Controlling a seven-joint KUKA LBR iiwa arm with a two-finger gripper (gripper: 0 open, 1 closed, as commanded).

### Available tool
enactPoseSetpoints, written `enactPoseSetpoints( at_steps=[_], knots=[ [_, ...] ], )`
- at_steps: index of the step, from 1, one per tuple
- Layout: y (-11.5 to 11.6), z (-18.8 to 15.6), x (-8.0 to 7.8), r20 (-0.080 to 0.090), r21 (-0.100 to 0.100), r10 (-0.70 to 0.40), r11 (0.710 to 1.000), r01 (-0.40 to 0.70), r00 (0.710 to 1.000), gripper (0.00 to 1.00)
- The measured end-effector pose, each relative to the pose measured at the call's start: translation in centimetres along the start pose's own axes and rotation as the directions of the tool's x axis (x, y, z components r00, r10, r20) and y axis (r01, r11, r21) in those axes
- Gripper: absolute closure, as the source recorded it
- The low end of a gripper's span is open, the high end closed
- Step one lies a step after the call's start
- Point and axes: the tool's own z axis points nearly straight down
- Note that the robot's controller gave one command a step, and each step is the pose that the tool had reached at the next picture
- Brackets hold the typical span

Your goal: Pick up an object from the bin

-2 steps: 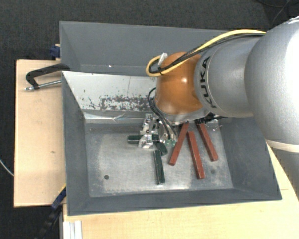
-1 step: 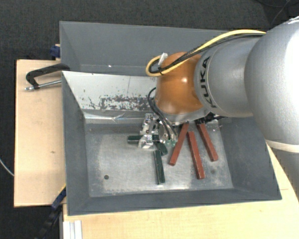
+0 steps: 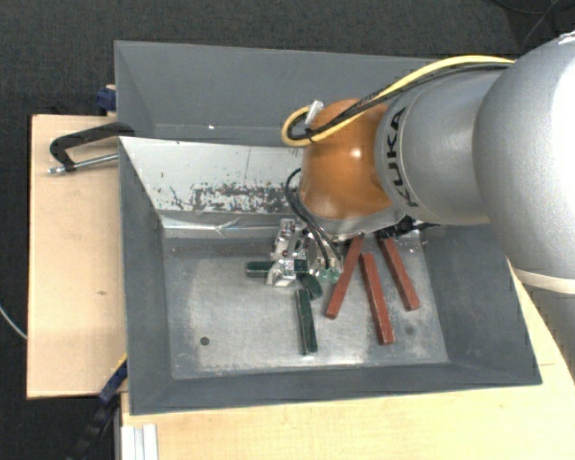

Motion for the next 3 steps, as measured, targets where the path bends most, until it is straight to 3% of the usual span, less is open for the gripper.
enactPoseSetpoints(
  at_steps=[3],
  knots=[
    [0.08, -1.38, -0.15, -0.002, 0.001, 0.0, 1.0, 0.0, 1.0, 1.0]
  ],
)
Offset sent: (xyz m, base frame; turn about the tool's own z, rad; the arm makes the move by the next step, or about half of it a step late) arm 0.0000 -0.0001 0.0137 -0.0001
